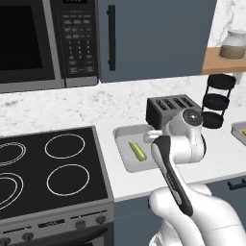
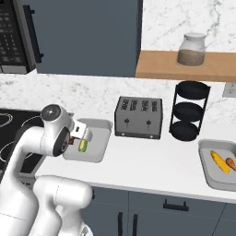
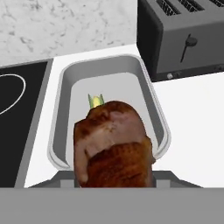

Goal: Place one corn and one chicken drumstick in each tupperware on the nearby counter, to pack two identical lunches.

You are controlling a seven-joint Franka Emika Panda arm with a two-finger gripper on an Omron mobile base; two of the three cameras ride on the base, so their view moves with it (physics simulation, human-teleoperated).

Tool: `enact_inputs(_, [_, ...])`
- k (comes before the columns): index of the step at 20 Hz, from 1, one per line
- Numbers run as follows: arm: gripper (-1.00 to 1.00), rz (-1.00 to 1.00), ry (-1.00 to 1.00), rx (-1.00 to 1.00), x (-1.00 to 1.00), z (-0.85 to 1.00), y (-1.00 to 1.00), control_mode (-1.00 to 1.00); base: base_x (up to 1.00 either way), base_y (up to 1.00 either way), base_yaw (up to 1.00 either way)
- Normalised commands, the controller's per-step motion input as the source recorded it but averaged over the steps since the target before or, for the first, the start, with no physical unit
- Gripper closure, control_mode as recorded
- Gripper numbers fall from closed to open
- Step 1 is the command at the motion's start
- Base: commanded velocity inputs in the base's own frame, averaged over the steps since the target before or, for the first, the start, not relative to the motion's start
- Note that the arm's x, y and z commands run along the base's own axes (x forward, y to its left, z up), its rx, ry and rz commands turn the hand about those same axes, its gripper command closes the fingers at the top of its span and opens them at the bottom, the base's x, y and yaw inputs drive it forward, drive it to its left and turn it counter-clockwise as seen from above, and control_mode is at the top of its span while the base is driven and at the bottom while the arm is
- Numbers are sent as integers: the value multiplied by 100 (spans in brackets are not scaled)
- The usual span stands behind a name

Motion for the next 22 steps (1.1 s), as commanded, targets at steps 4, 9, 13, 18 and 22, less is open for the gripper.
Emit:
enact_inputs(4, [100,0,12,0,43,-10,0,-100,0,0,0])
enact_inputs(9, [100,0,5,0,43,-16,0,-100,0,0,0])
enact_inputs(13, [100,0,0,0,43,-28,-1,-100,0,0,0])
enact_inputs(18, [100,0,0,0,43,-38,-9,-100,0,0,0])
enact_inputs(22, [100,0,0,0,39,-38,-12,-100,0,0,0])
